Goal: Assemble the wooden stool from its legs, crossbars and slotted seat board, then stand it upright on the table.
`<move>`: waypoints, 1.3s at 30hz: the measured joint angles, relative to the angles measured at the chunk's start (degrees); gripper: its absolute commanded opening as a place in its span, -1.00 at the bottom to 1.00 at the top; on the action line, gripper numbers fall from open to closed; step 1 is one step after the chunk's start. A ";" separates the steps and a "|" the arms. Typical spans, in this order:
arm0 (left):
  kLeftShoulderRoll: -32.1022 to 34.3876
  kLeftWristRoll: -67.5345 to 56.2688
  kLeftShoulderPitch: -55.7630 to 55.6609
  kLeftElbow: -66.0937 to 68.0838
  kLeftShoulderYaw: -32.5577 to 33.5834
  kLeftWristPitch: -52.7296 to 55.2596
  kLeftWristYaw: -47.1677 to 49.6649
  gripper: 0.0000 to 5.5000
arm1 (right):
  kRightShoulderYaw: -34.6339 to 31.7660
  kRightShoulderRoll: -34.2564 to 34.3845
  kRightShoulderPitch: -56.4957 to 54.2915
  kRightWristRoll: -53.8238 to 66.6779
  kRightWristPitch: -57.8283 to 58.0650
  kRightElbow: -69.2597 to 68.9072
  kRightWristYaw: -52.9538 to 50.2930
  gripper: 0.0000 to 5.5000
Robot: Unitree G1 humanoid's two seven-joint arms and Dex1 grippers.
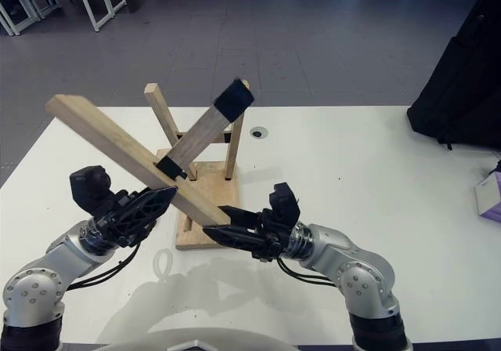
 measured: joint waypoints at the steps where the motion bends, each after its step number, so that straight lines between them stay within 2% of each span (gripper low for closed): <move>1: -0.04 -0.07 0.00 -0.14 0.00 -0.06 0.01 0.06 | 0.55 -0.25 0.40 -0.12 -0.04 0.01 0.10 -0.28; 8: -0.66 -3.66 0.09 -0.41 1.38 -0.14 0.38 0.06 | 2.29 -1.14 2.37 -2.58 -3.27 1.40 2.89 -0.28; 13: -0.51 -4.40 0.31 1.17 2.48 -0.05 0.33 -0.22 | 2.82 -1.75 3.29 -4.95 -5.82 1.98 4.64 -0.28; 22: -0.58 -2.63 0.12 3.05 2.50 0.09 -1.69 -0.22 | 4.97 -1.88 3.61 -7.41 -9.77 3.63 5.23 -0.28; 23: -0.75 -2.01 0.04 3.41 2.52 0.06 -1.96 -0.22 | 5.19 -1.88 3.58 -7.76 -9.95 3.76 4.97 -0.14; 30: -0.56 -0.96 -4.10 7.64 7.63 -3.41 -1.76 -0.25 | 5.85 -5.25 3.37 -11.79 -6.65 7.01 0.96 0.28; 34: 6.07 2.67 -9.09 15.79 11.11 -2.94 -4.51 -0.25 | 4.76 -7.29 4.21 -12.75 -6.74 6.46 0.71 0.28; 39: 13.92 15.75 -13.99 25.82 6.35 -1.95 -14.59 -0.25 | 3.94 -7.68 4.15 -13.54 -6.83 6.85 0.02 0.28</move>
